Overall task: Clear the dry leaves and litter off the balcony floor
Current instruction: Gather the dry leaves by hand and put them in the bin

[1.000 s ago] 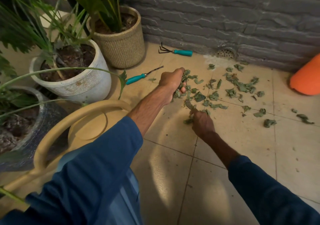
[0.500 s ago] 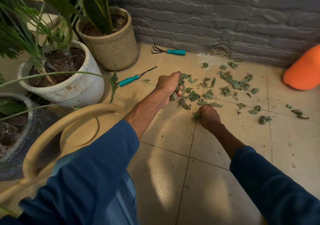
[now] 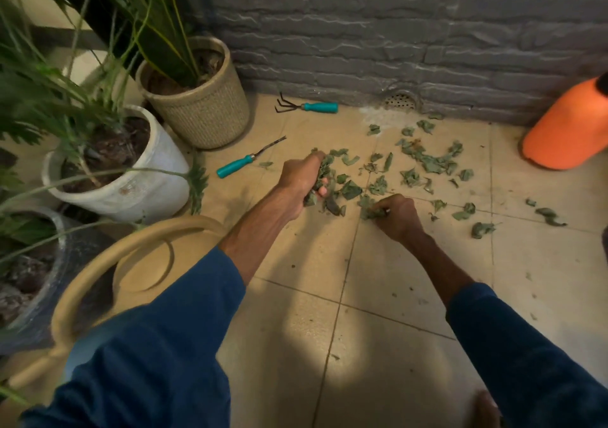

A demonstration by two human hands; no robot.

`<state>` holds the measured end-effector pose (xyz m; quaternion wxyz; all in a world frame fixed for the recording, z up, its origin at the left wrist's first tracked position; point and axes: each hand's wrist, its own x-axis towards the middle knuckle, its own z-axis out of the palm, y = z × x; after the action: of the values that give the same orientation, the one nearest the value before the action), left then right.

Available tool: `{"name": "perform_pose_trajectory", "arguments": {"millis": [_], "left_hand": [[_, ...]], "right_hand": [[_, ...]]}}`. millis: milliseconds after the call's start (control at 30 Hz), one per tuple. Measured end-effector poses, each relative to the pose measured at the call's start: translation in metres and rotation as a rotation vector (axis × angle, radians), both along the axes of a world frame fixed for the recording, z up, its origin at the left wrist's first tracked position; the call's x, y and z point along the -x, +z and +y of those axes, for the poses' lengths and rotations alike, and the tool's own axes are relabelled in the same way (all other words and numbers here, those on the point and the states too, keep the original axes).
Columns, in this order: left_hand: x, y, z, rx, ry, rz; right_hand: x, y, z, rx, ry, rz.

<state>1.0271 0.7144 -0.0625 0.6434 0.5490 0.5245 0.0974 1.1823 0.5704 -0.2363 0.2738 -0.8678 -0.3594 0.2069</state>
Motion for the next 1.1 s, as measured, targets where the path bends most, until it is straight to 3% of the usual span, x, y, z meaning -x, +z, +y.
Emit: {"name": "perform_pose_trajectory", "arguments": {"millis": [167, 333, 533, 800, 933, 1100], "left_hand": [[0.022, 0.036, -0.013, 0.005, 0.061, 0.088], [0.041, 0.122, -0.031, 0.121, 0.112, 0.154], [0.056, 0.321, -0.019, 0.134, 0.171, 0.148], [0.160, 0.580, -0.053, 0.244, 0.276, 0.180], [0.221, 0.662, -0.073, 0.286, 0.383, 0.178], [0.294, 0.709, -0.094, 0.200, 0.631, 0.137]], "right_hand": [[-0.004, 0.058, 0.017, -0.037, 0.034, 0.111], [-0.002, 0.166, 0.031, 0.013, 0.071, 0.203], [0.025, 0.369, 0.046, 0.149, 0.123, 0.197], [0.140, 0.678, 0.048, 0.279, 0.184, 0.265], [0.200, 0.786, 0.048, 0.267, 0.303, 0.270], [0.262, 0.845, 0.060, 0.191, 0.362, 0.319]]}}
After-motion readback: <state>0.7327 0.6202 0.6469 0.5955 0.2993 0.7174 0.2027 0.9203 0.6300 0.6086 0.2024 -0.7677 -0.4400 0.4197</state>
